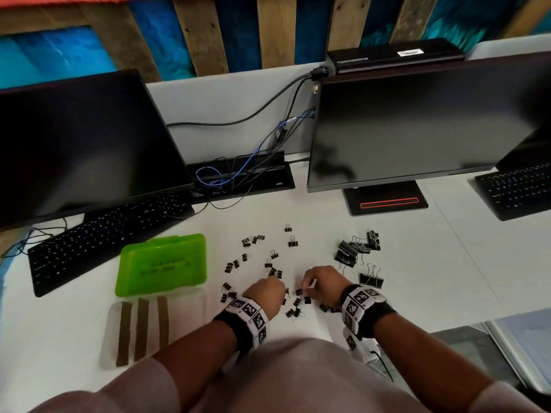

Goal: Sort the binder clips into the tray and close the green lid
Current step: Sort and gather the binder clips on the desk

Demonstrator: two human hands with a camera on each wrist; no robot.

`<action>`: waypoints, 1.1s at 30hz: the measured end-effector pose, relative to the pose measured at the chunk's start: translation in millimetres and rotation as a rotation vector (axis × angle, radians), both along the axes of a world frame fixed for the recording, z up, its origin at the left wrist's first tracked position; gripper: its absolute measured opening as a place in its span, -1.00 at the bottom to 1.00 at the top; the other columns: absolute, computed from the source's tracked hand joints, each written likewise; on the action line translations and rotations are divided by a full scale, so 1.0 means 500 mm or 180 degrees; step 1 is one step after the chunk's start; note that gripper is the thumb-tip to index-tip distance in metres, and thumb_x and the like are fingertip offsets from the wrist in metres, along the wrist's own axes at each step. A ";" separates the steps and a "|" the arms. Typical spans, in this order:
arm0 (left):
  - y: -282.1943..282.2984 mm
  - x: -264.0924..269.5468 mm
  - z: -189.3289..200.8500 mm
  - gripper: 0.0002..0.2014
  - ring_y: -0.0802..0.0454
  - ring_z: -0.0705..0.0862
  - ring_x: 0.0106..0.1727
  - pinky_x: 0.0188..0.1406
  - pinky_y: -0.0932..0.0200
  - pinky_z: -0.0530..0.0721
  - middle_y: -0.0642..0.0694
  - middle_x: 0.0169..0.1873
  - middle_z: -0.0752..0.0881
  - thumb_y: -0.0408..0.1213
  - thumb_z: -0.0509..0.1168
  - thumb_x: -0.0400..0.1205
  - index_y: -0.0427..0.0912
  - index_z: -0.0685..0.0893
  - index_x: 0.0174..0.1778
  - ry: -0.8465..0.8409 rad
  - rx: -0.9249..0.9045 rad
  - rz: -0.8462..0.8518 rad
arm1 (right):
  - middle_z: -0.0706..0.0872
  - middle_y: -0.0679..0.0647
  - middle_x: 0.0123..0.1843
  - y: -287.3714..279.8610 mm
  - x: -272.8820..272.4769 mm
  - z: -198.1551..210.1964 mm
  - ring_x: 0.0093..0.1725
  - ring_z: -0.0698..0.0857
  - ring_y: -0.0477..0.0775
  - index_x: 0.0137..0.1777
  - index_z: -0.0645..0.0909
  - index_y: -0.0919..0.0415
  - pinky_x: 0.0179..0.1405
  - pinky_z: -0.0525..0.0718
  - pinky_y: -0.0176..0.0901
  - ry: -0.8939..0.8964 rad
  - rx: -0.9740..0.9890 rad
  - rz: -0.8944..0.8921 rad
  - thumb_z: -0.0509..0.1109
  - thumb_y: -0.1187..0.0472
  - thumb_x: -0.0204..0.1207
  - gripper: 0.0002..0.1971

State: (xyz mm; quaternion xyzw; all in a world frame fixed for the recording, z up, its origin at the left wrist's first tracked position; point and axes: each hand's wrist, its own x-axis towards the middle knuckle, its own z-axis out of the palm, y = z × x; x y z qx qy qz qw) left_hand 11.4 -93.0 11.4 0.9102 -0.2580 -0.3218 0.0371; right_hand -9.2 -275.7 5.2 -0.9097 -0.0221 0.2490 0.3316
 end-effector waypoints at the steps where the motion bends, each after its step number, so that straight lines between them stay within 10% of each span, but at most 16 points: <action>1: 0.002 0.006 0.002 -0.79 -0.28 0.72 0.00 0.01 -0.08 0.74 -0.26 0.02 0.68 -0.54 0.17 0.51 -0.34 0.71 -0.11 -0.0018 -0.0031 0.0058 | 0.63 -0.14 -0.18 -0.004 0.003 0.000 -0.27 0.57 -0.23 -0.15 0.70 0.16 -0.16 0.46 -0.41 -0.0011 0.0035 -0.0043 0.45 0.28 0.43 -0.96; 10: -0.018 0.143 0.075 -0.69 -0.03 0.74 -0.26 -0.13 0.08 0.79 -0.06 -0.28 0.76 -0.47 0.17 0.46 -0.12 0.80 -0.37 0.0111 -0.0842 0.0695 | 0.69 -0.20 -0.32 -0.054 0.078 0.033 -0.44 0.61 -0.38 -0.19 0.69 0.15 -0.42 0.48 -0.68 -0.0213 0.0349 -0.0366 0.44 0.28 0.46 -0.96; 19: -0.136 0.269 0.058 -0.73 -0.13 0.69 -0.16 -0.16 0.12 0.71 -0.05 -0.16 0.54 -0.39 0.24 0.55 -0.03 0.78 -0.35 -0.0250 -0.1090 0.1012 | 0.78 0.01 -0.20 -0.123 0.213 0.040 -0.31 0.63 -0.11 -0.24 0.68 0.15 -0.19 0.56 -0.35 -0.0510 0.0020 -0.0606 0.39 0.38 0.41 -0.88; 28: -0.209 0.322 -0.020 -0.77 -0.17 0.69 -0.05 -0.03 0.07 0.69 -0.15 -0.01 0.59 -0.43 0.22 0.56 -0.11 0.77 -0.20 0.0008 -0.0916 0.0812 | 0.79 0.10 -0.18 -0.139 0.267 -0.001 -0.13 0.71 0.12 -0.25 0.70 0.14 -0.04 0.70 -0.06 -0.0241 -0.0229 -0.0292 0.33 0.35 0.40 -0.86; 33: -0.187 0.330 -0.043 -0.64 0.03 0.66 0.08 0.06 0.21 0.60 -0.03 0.11 0.64 -0.47 0.29 0.56 0.00 0.66 0.19 0.0290 -0.1120 0.0639 | 0.77 0.14 -0.03 -0.135 0.282 -0.024 0.03 0.69 0.17 -0.13 0.71 0.16 0.08 0.63 -0.06 -0.0065 -0.0353 -0.0063 0.35 0.34 0.42 -0.87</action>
